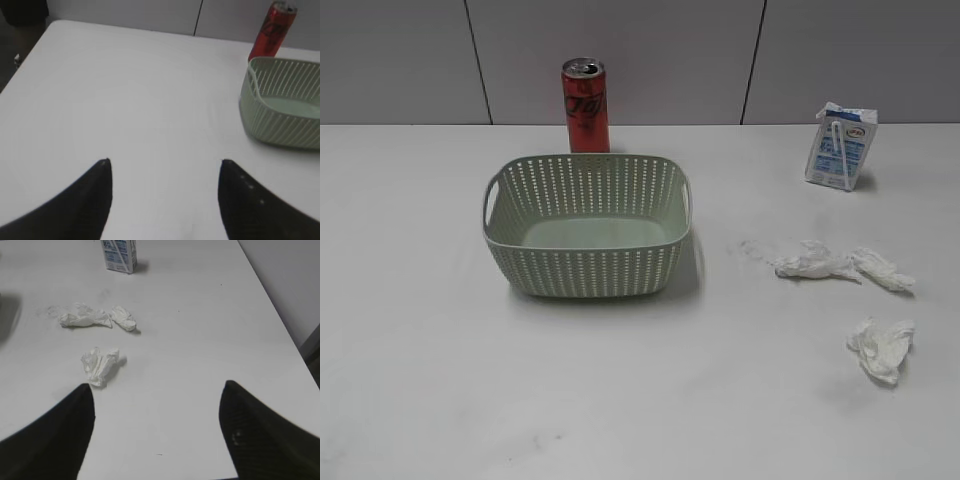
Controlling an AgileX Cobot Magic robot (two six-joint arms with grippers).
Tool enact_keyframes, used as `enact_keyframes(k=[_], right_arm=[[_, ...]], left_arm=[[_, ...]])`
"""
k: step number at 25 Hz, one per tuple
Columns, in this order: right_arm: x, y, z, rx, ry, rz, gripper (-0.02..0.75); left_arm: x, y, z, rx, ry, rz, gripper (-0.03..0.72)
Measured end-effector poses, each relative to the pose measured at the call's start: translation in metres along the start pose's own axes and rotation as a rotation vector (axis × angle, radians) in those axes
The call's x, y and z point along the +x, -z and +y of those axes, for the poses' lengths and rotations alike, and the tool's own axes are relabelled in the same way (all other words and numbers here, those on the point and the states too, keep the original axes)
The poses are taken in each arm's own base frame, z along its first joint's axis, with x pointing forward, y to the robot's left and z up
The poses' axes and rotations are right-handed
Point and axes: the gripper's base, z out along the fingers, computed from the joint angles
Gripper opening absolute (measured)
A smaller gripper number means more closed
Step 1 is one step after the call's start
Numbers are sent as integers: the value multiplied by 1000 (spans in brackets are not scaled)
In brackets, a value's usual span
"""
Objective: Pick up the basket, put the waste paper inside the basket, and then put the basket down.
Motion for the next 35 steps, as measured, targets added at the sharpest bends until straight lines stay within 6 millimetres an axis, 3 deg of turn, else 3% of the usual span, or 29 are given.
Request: enact_keyframes(k=[5,10,23,28,35], right_arm=[[0,0,0,0,0,0,587],[0,0,0,0,-1,0,586],[0,0,0,0,-1,0,585],[0,0,0,0,0,0,584],[0,0,0,0,-2,0,583]], left_arm=[[-27,-1,-5,47,35,-147,507],[-57,-30,-11,120,139,-182,507],[-137,-157,-16,100,170,108,499],[-152,-217,-47,185,57,314,470],[-139,-291,-103,229,-136,581,465]])
